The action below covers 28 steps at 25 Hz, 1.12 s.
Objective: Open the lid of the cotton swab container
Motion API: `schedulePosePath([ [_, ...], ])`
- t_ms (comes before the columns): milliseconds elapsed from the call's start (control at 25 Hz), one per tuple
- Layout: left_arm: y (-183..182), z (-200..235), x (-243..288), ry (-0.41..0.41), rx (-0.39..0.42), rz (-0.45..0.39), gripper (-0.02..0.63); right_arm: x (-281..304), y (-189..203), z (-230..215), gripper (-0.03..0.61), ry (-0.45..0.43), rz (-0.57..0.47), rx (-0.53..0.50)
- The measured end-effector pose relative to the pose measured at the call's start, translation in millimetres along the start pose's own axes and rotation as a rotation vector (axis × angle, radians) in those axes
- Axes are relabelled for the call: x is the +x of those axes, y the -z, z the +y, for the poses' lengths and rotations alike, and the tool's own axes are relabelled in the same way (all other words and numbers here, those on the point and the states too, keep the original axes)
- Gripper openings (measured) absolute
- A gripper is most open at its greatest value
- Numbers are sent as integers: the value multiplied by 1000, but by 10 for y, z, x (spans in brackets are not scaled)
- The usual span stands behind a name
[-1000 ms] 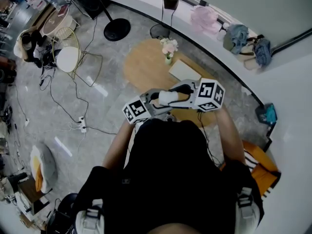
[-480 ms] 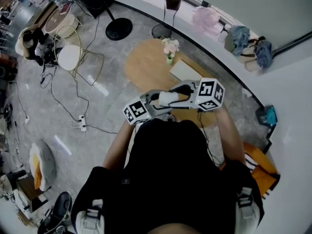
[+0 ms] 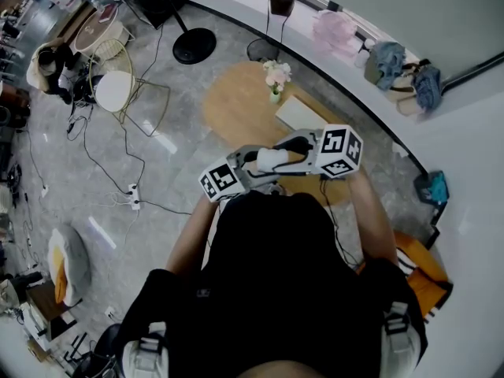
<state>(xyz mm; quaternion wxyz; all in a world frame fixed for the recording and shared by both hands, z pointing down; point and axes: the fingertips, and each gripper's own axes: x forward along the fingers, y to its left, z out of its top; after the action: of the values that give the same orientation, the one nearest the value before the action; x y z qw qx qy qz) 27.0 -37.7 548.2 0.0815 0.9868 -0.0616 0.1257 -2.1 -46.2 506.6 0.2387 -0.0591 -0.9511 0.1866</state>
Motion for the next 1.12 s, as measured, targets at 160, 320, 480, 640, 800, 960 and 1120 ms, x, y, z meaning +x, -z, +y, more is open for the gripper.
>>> schedulePosePath([
  [160, -8, -20, 1, 1, -9, -7, 229, -5, -12, 23, 198, -4, -8, -3],
  [320, -56, -17, -30, -3, -16, -35, 227, -5, -95, 48, 199, 41, -39, -70],
  [480, -100, 23, -42, -10, -9, -39, 227, 0, -200, 65, 201, 105, -23, -190],
  [640, -91, 64, -85, -14, -8, -33, 225, -1, -239, 50, 201, 175, 25, -296],
  [800, -70, 65, -83, -7, -6, -19, 225, 11, -236, 56, 199, 194, 64, -368],
  [960, -35, 55, -82, -3, 4, -8, 224, 37, -190, 51, 192, 170, 99, -342],
  [1120, -57, 59, -80, 3, 8, -15, 224, 18, -195, 35, 189, 148, 105, -304],
])
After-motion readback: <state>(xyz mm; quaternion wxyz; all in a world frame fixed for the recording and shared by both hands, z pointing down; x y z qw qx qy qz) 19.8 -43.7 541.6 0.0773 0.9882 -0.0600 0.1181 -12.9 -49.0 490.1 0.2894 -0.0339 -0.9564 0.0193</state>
